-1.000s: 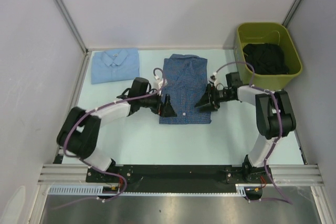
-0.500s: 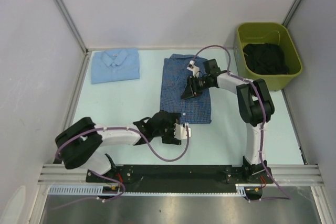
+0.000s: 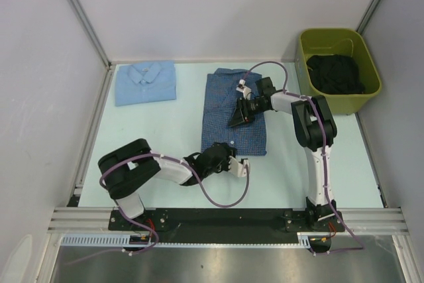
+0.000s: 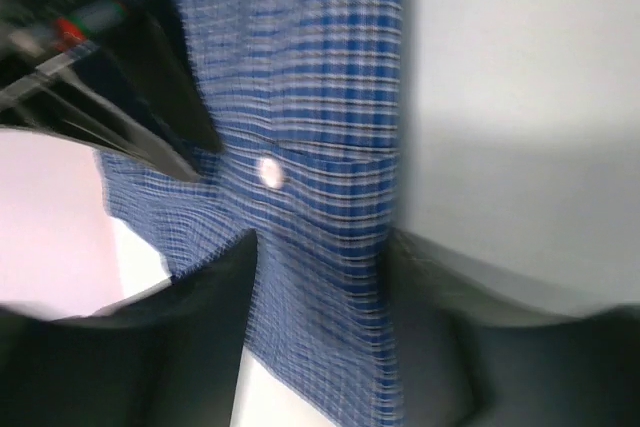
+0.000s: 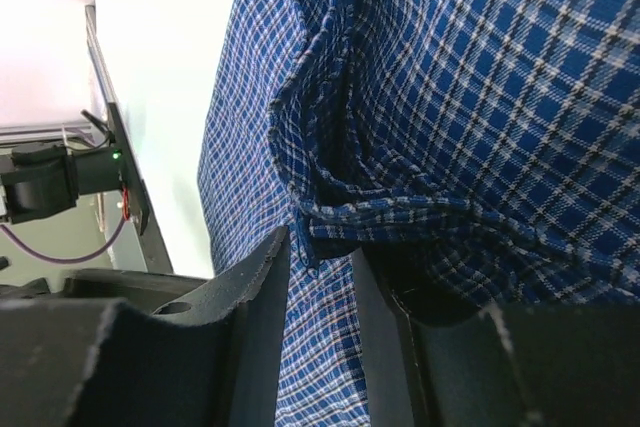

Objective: Fold and stack the long sleeve shirts
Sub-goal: Fold the shirt

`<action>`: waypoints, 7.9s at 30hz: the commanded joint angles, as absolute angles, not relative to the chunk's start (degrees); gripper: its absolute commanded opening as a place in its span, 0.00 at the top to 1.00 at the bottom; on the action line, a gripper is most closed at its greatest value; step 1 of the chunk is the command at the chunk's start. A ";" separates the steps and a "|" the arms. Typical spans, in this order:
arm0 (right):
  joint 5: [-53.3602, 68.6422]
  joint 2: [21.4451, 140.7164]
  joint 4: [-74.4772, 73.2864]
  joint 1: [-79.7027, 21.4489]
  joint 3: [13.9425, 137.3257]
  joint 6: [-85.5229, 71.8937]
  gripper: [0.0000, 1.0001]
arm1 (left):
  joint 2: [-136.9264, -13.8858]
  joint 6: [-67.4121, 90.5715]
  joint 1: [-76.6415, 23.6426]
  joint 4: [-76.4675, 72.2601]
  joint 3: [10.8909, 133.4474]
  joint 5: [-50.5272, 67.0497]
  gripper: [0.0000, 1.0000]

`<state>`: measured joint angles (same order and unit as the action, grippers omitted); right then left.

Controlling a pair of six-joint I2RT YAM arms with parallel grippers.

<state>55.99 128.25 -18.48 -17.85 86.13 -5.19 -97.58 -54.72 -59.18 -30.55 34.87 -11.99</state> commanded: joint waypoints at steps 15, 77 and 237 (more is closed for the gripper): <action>57.30 120.77 -15.29 -18.37 83.58 -9.05 0.57 | -82.80 -42.46 -60.03 10.00 43.85 5.70 1.00; 54.67 142.55 -58.62 -20.48 117.86 26.72 0.52 | -112.23 -44.82 -36.39 35.78 85.78 21.10 1.00; 53.07 104.16 -20.18 -8.00 94.54 -17.94 0.00 | -82.47 -3.47 -8.88 12.08 75.36 49.37 0.01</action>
<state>47.42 110.10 -32.86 -5.10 106.28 -0.40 -90.74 -16.80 -8.23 28.56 87.20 40.42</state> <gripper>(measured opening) 0.994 0.994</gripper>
